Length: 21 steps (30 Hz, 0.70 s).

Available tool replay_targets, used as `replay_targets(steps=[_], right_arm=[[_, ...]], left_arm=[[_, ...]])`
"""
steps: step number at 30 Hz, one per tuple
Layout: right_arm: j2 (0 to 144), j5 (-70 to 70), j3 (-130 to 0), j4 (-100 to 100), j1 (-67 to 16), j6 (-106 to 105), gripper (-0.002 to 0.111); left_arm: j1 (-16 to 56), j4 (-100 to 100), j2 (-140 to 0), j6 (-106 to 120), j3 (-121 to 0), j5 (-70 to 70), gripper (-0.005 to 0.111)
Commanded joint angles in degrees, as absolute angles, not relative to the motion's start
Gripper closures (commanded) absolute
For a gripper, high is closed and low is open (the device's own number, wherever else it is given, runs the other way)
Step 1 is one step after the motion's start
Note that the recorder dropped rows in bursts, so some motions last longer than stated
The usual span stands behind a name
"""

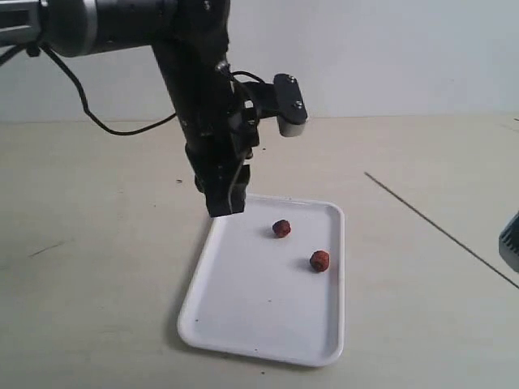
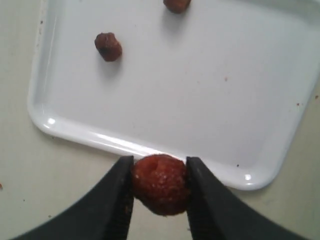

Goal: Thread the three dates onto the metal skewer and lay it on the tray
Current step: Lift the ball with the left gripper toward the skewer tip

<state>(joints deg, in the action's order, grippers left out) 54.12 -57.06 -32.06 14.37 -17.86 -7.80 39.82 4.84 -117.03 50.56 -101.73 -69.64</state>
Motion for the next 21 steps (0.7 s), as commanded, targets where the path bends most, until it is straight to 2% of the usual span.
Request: replay_targets(steps=[1,8,21], right_arm=[[54.1,-56.5,-32.6,10.2,-17.6,-23.7,0.108],[54.1,-53.9,-32.6,4.8,-17.6,-38.4,0.108],[54.2,-49.2,-32.6,5.0,-17.6,-39.4,0.108]], left_arm=[[38.5,5.5,-116.0,52.3,-100.5,-70.0,0.072],[39.3,5.3,-116.0,67.7,-100.5,-70.0,0.072],[39.6,12.0,-116.0,81.4,-100.5,-70.0,0.072]])
